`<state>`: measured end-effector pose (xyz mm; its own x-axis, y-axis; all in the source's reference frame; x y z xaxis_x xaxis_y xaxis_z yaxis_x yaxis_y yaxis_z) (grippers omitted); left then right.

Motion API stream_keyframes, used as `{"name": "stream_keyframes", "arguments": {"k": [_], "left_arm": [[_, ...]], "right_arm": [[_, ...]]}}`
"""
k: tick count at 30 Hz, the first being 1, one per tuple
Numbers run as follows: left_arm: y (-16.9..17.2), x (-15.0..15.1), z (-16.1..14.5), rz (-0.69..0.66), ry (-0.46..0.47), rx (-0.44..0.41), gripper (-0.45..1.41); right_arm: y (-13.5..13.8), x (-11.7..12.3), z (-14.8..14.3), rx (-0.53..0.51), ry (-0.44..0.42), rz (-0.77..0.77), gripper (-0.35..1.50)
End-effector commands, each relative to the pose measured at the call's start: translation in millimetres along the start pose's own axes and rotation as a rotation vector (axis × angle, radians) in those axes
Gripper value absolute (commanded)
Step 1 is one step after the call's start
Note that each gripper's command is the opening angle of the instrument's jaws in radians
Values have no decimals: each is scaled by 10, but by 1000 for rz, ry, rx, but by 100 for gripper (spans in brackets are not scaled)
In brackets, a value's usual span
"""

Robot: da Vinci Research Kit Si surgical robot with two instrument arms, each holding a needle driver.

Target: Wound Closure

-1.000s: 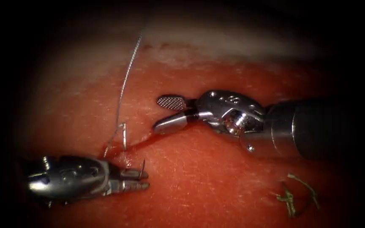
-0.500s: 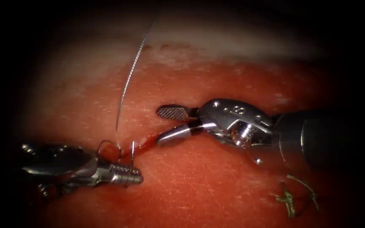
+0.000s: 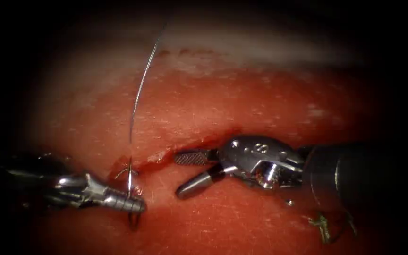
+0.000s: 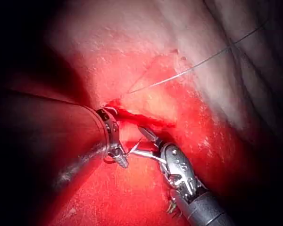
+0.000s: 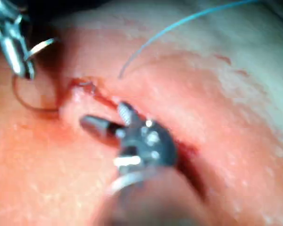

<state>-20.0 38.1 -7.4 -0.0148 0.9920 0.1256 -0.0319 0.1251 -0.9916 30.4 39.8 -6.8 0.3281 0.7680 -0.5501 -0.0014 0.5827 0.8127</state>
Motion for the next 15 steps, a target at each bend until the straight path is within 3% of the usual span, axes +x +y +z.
{"name": "stream_keyframes", "arguments": {"k": [1, 6, 11, 15], "left_arm": [[-2, -3, 1, -12, 2, -24, -35], [14, 4, -10, -24, 7, -64, -35], [31, 6, -17, -43, 8, -90, -35], [43, 8, -18, 97, 5, -99, -35]], "right_arm": [[-5, -16, 20, 25, -29, -14, 61], [-4, -33, 38, 19, -77, -47, 61], [10, -33, 40, -40, -70, -50, 62], [16, -32, 35, -74, -66, -49, 62]]}}
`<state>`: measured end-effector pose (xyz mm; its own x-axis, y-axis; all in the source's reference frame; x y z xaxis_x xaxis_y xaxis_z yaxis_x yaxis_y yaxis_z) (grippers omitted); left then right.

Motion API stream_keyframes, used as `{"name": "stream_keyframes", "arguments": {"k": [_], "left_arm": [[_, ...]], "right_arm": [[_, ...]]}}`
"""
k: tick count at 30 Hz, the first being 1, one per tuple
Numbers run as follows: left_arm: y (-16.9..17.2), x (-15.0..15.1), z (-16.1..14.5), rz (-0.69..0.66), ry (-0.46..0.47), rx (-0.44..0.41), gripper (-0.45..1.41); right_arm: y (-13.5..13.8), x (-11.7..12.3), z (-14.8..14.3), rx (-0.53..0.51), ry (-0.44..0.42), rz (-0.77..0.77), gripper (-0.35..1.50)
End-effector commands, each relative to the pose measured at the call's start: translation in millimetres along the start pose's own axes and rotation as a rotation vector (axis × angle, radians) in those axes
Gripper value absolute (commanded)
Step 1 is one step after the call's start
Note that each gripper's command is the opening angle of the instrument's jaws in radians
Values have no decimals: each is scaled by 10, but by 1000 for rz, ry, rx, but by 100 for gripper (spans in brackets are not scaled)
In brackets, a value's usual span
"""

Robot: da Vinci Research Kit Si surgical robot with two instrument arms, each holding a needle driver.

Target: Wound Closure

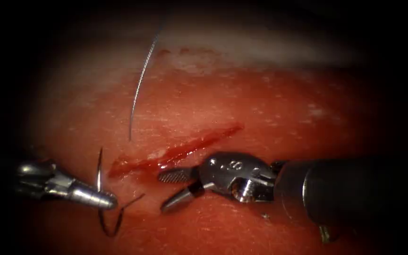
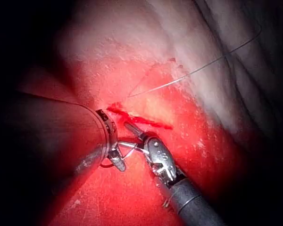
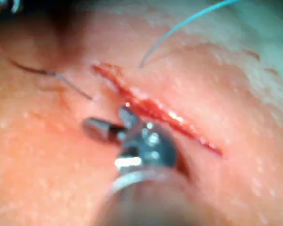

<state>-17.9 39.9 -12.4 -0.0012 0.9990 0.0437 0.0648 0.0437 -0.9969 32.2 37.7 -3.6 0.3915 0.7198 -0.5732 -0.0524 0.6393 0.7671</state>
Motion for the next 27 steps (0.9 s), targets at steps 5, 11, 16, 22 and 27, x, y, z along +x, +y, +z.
{"name": "stream_keyframes", "arguments": {"k": [5, 11, 16, 22, 27], "left_arm": [[4, -2, -3, 390, -85, 110, -35], [19, 1, -26, 628, -112, 179, -35], [30, 7, -36, 696, -112, 175, -35], [34, 5, -37, 699, -112, 175, -35], [41, 4, -38, 701, -110, 175, -35]], "right_arm": [[-4, 5, 4, -6, -6, -3, 62], [-13, 17, 8, -3, 11, -56, 91], [-18, 32, 13, -9, 21, -142, 67], [-26, 47, 18, -5, 43, -140, 56], [-26, 52, 22, -9, 49, -141, 51]]}}
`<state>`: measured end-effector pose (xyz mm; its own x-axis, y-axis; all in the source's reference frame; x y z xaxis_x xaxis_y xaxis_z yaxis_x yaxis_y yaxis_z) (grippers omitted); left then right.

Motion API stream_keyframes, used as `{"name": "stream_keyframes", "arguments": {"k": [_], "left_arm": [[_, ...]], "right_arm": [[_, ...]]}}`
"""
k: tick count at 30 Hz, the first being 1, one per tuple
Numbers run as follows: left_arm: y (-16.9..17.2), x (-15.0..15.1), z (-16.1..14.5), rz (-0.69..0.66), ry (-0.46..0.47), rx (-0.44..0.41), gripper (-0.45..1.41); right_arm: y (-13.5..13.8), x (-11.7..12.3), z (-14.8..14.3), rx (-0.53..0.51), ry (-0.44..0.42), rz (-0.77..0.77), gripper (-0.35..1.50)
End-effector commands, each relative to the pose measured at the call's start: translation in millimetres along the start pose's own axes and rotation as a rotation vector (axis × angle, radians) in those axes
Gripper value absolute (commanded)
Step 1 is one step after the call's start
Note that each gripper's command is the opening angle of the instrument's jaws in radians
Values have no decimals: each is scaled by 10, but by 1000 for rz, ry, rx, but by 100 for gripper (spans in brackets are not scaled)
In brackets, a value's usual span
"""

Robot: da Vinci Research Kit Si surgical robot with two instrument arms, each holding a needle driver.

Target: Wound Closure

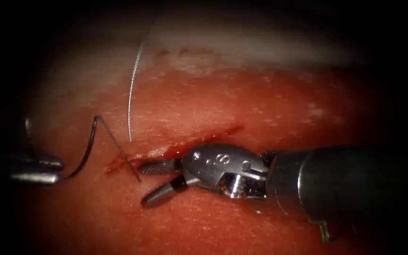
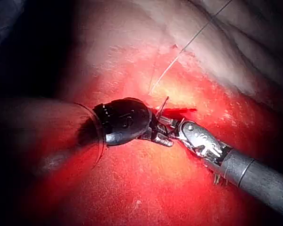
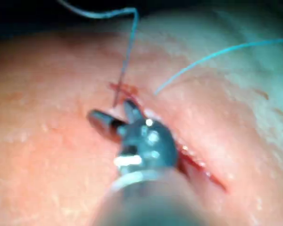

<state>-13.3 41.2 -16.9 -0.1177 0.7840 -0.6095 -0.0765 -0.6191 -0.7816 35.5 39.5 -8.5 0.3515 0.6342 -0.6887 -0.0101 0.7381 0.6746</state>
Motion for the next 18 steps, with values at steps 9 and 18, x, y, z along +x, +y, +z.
{"name": "stream_keyframes", "arguments": {"k": [9, 18], "left_arm": [[4, -6, 7, 0, -1, -9, -35], [8, -4, 2, -3, -3, -17, -35]], "right_arm": [[3, -2, 18, -5, 2, 1, -35], [-12, 4, 8, 5, -14, 24, -35]]}}
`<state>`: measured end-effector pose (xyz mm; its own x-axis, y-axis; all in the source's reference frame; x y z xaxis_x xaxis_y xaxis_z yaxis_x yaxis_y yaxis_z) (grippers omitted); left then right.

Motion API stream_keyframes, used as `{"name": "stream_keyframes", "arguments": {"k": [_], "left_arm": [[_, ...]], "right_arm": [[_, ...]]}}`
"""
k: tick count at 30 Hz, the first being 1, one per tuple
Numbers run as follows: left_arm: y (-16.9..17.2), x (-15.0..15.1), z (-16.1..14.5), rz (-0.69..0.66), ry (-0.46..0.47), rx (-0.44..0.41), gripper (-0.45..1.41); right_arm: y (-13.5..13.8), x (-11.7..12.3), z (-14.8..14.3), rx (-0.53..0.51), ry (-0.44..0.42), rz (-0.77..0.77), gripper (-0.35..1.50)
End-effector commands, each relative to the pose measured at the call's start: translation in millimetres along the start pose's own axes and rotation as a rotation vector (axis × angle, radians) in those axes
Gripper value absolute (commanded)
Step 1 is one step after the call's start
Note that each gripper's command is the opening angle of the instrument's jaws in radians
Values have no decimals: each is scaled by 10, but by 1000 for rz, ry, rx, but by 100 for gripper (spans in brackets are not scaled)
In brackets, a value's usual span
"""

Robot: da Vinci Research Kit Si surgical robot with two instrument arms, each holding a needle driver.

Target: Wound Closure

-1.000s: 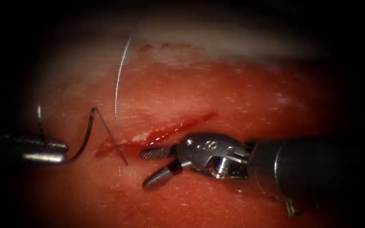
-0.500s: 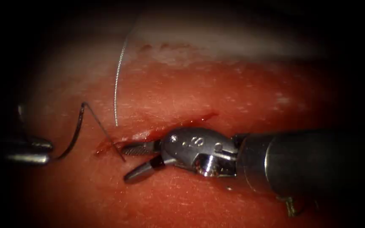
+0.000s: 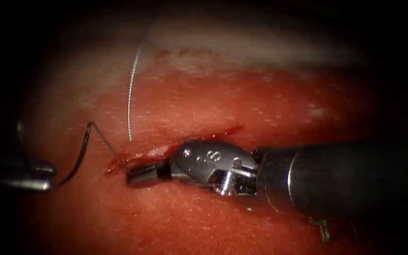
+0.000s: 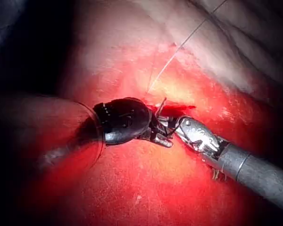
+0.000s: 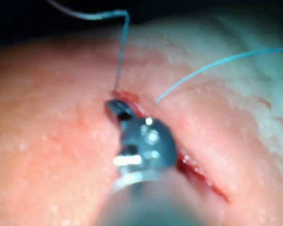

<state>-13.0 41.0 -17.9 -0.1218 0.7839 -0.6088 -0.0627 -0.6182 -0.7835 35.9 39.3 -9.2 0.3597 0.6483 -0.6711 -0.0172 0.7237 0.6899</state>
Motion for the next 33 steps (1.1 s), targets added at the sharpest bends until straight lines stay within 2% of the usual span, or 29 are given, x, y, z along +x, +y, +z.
{"name": "stream_keyframes", "arguments": {"k": [1, 4, 6, 11, 14, 16, 17, 18, 20, 24, 33], "left_arm": [[-2, -11, 5, -1, 0, -4, -35], [-2, -16, 2, 3, -2, -5, -35], [-3, -20, -1, 6, -4, -6, -35], [0, -25, -8, 9, -8, -14, -35], [1, -27, -11, 10, -9, -16, -35], [1, -28, -13, 17, -6, -15, -35], [-1, -28, -15, 23, -5, -14, -35], [-2, -28, -16, 23, -5, -11, -35], [-5, -28, -19, 29, -2, -4, -35], [-10, -28, -29, 33, 6, 26, -35], [-23, -26, -48, 63, 27, 104, -35]], "right_arm": [[-15, 4, 3, 8, -13, 11, -35], [-36, 10, 1, 28, -20, 34, -35], [-61, 13, 2, 104, -40, 47, -35], [-110, 23, 13, 180, -60, 44, -35], [-122, 34, 16, 206, -65, 47, -35], [-120, 42, 17, 186, -30, 24, -35], [-109, 48, 13, 129, 20, -15, 31], [-105, 47, 11, 114, 25, -19, 54], [-97, 45, 6, 77, 34, -32, 84], [-82, 39, -9, 29, 45, -51, 108], [-67, 32, -26, 6, 52, -116, 108]]}}
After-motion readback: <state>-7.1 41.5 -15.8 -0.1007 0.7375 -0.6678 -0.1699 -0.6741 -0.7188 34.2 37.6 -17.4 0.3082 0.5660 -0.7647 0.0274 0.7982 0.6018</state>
